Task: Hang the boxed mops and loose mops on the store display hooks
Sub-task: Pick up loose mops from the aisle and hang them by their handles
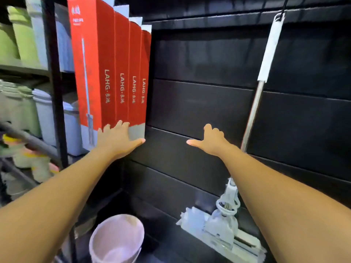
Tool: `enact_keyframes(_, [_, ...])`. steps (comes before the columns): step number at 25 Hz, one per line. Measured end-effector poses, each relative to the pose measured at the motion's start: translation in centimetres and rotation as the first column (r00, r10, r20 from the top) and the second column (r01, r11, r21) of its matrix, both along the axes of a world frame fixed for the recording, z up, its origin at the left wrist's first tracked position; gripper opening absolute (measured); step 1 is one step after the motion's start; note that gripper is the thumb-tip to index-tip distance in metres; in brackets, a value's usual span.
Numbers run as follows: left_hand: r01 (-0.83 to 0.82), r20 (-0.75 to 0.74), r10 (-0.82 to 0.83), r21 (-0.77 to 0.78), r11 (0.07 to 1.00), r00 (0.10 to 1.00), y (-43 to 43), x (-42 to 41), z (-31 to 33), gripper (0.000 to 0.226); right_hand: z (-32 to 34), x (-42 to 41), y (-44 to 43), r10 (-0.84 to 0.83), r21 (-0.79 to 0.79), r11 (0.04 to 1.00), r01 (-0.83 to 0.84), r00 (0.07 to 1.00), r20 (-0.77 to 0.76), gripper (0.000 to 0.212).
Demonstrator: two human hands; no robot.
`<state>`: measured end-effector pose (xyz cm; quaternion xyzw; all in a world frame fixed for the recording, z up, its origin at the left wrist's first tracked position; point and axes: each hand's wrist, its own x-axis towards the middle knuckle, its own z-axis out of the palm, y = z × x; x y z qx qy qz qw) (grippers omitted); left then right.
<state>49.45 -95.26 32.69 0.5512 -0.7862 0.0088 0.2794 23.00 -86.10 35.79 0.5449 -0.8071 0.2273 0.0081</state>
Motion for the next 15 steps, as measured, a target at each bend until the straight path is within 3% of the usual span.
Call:
enact_keyframes(4, [-0.156,0.118,0.131,0.236,0.959,0.984,5.0,9.2,-13.0,0.089,-12.8,8.5,1.9,0.120,0.234,0.963,-0.132,0.991,0.065,0.094])
enact_keyframes(8, [-0.238,0.139,0.196,0.427,0.873,0.971,12.6,16.6,-25.0,0.086,-25.7,16.0,5.9,0.188,0.413,0.877,-0.246,0.966,0.176,0.094])
enact_keyframes(15, [-0.492,0.327,0.372,0.643,0.587,0.869,27.4,25.3,-39.6,0.088,-42.0,25.1,13.8,0.341,0.624,0.644,-0.443,0.896,0.284,0.097])
